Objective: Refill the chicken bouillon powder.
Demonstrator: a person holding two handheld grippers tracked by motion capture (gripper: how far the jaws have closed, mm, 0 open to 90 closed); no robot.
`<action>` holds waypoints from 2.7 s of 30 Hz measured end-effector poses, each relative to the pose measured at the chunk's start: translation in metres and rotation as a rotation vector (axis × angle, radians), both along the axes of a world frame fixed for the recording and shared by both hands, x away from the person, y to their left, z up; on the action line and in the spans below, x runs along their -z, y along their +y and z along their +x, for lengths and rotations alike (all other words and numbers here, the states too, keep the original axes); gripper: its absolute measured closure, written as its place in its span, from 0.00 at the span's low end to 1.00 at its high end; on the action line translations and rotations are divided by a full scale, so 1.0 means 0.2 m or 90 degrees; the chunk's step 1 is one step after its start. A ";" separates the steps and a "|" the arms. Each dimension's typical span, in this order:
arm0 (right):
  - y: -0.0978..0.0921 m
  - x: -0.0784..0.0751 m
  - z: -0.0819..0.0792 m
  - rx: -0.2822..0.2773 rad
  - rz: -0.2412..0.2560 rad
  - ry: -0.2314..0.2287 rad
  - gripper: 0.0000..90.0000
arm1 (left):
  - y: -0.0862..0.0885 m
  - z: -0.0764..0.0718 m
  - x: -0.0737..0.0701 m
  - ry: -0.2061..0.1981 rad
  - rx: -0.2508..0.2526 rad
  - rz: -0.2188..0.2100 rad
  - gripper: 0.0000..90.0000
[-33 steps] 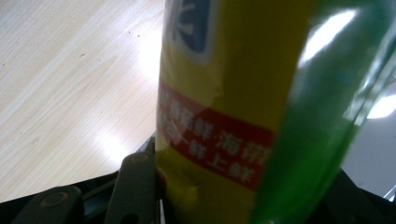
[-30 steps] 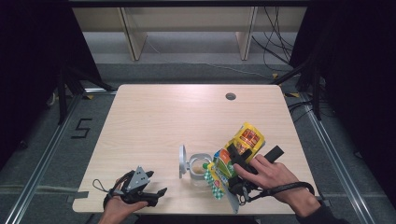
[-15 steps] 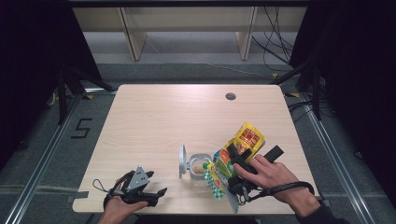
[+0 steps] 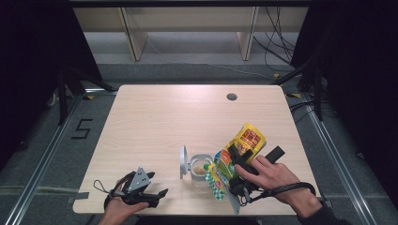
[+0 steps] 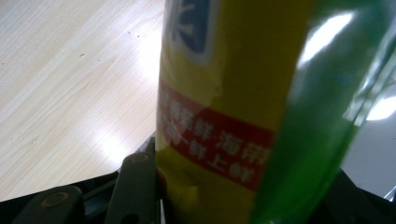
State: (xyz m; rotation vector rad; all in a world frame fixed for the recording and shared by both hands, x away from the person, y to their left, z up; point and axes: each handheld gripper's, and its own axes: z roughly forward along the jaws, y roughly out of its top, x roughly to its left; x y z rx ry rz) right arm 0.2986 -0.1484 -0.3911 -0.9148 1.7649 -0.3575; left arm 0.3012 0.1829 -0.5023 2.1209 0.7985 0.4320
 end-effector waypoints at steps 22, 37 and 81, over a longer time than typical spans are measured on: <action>-0.01 -0.01 0.00 0.003 -0.006 -0.001 0.65 | 0.00 0.00 0.00 0.004 -0.011 -0.007 0.25; 0.00 -0.01 0.00 0.002 -0.006 -0.001 0.65 | 0.00 0.00 0.00 0.007 -0.006 -0.007 0.25; -0.01 -0.02 0.00 0.003 -0.012 -0.008 0.65 | 0.00 0.00 0.00 0.005 -0.008 -0.009 0.25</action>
